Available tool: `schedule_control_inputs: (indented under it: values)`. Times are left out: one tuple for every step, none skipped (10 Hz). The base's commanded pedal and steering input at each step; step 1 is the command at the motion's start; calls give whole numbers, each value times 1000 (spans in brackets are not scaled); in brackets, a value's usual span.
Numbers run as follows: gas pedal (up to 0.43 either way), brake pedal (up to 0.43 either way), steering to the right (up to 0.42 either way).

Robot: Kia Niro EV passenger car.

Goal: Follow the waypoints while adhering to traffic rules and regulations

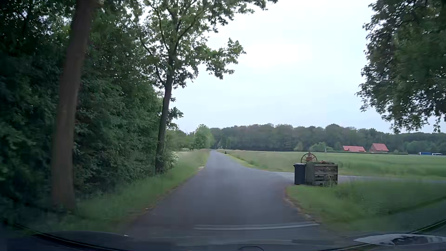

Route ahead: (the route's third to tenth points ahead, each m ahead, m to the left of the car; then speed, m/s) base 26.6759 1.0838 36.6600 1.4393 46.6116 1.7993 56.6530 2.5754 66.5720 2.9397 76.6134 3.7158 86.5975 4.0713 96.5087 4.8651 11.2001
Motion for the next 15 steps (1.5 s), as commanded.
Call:
schedule_control_inputs:
  values:
    - [240,0,-2]
    - [240,0,-2]
    - [240,0,-2]
    - [240,0,-3]
    - [240,0,-3]
    - [228,0,-3]
    - [228,0,-6]
    - [228,0,-6]
    - [228,0,-6]
    - [228,0,-6]
    - [209,0,-6]
    - [209,0,-6]
    - [209,0,-6]
    - [209,0,-7]
    - [209,0,-11]
